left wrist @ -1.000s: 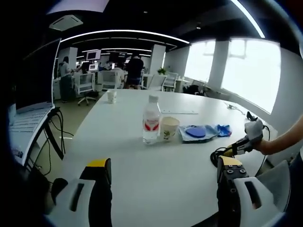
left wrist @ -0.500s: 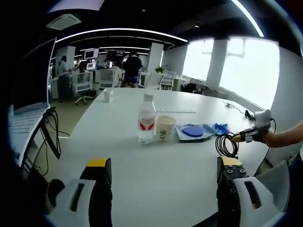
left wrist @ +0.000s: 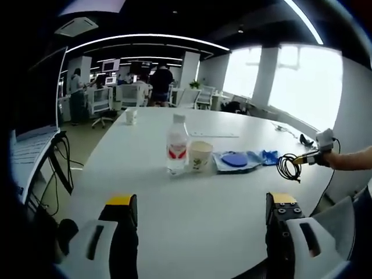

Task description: Arrange the tabletop items into an orderly group along one side of the table until the central work area is clear of visible clutter.

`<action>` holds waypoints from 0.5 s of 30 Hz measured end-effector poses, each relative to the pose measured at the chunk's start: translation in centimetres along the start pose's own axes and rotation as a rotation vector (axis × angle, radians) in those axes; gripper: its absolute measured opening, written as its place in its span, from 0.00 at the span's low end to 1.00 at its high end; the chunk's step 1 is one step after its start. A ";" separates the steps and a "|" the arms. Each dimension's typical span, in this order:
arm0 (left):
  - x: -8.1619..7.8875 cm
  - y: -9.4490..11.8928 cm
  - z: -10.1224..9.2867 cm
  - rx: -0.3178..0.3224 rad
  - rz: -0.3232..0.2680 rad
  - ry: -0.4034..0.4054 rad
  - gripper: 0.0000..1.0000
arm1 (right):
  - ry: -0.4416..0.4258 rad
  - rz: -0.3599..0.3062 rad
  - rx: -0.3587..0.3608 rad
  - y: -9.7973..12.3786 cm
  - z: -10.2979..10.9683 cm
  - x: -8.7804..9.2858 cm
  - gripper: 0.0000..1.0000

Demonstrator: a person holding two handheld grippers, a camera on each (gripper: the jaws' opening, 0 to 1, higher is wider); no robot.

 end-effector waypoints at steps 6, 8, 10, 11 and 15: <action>-0.8 0.3 -0.6 0.006 0.004 -0.026 0.91 | -0.003 0.032 -0.003 -1.5 -1.2 0.7 0.00; -1.0 0.3 -0.6 0.004 -0.002 -0.023 0.91 | -0.006 0.052 -0.009 -2.4 -1.4 0.9 0.00; -1.0 0.2 -0.7 0.006 -0.004 -0.018 0.91 | 0.000 0.072 -0.016 -2.8 -1.5 1.1 0.00; -1.0 0.1 -0.9 0.009 -0.002 -0.022 0.91 | -0.001 0.078 -0.017 -3.0 -1.6 1.0 0.00; -0.9 -0.1 -1.4 0.013 0.010 -0.032 0.91 | 0.005 0.109 -0.050 -3.6 -2.0 1.2 0.00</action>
Point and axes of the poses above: the point that each gripper's makers call its tool centre point, and the gripper's own axes: y roughly backward along the fingers, z roughly to its left, x roughly out of its underside, the point moved 7 cm from there along y, roughly backward along the fingers, and after that the axes turned 13 degrees about y, right-handed, at the moved point
